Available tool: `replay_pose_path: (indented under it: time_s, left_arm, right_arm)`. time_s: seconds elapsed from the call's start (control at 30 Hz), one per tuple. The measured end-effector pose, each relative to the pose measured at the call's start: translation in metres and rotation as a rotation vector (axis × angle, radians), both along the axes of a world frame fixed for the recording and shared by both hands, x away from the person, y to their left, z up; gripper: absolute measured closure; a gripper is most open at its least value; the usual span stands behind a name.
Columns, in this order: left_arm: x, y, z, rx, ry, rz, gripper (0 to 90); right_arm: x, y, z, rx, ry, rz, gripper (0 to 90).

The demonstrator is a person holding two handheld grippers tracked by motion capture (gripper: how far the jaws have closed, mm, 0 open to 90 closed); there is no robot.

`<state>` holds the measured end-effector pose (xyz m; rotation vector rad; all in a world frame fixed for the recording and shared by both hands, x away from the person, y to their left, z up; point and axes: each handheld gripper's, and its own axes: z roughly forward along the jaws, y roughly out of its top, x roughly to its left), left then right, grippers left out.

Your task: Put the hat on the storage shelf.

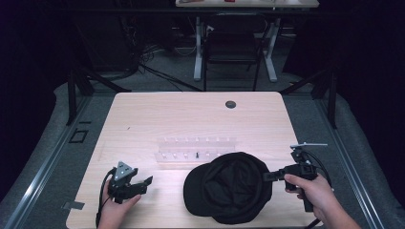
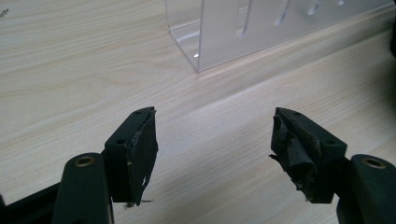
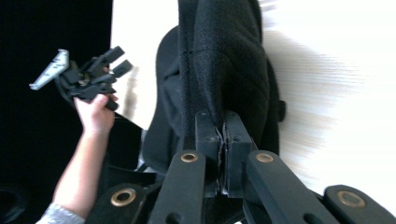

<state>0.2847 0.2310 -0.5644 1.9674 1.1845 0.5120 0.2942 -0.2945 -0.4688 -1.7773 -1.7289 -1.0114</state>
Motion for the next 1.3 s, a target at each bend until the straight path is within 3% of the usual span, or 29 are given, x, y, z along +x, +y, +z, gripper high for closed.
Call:
replay_pose_path:
  time_s: [0.03, 0.1, 0.47, 0.8, 1.03, 1.3]
  left_arm:
    - [0.0, 0.0, 0.0, 0.001, -0.001, 0.0, 31.4]
    - [0.0, 0.0, 0.0, 0.001, -0.001, 0.0, 31.4]
    - [0.0, -0.001, 0.0, 0.003, 0.0, -0.001, 31.4]
    - [0.0, -0.001, 0.0, 0.001, -0.005, -0.002, 31.3]
    - [0.0, -0.001, 0.0, 0.003, -0.001, -0.002, 31.4]
    - [0.0, -0.001, -0.001, 0.005, -0.004, -0.002, 31.4]
  right_arm:
    - [0.001, -0.003, 0.003, 0.0, -0.004, 0.04, 87.7]
    - [0.0, -0.003, 0.006, 0.008, -0.006, 0.049, 87.7]
    - [-0.002, 0.001, 0.027, 0.097, -0.043, 0.052, 87.7]
    - [-0.005, 0.01, 0.046, 0.137, -0.089, 0.066, 87.9]
    - [-0.005, 0.008, 0.053, 0.143, -0.096, 0.074, 88.0]
    - [-0.007, 0.004, 0.069, 0.17, -0.14, 0.064, 88.1]
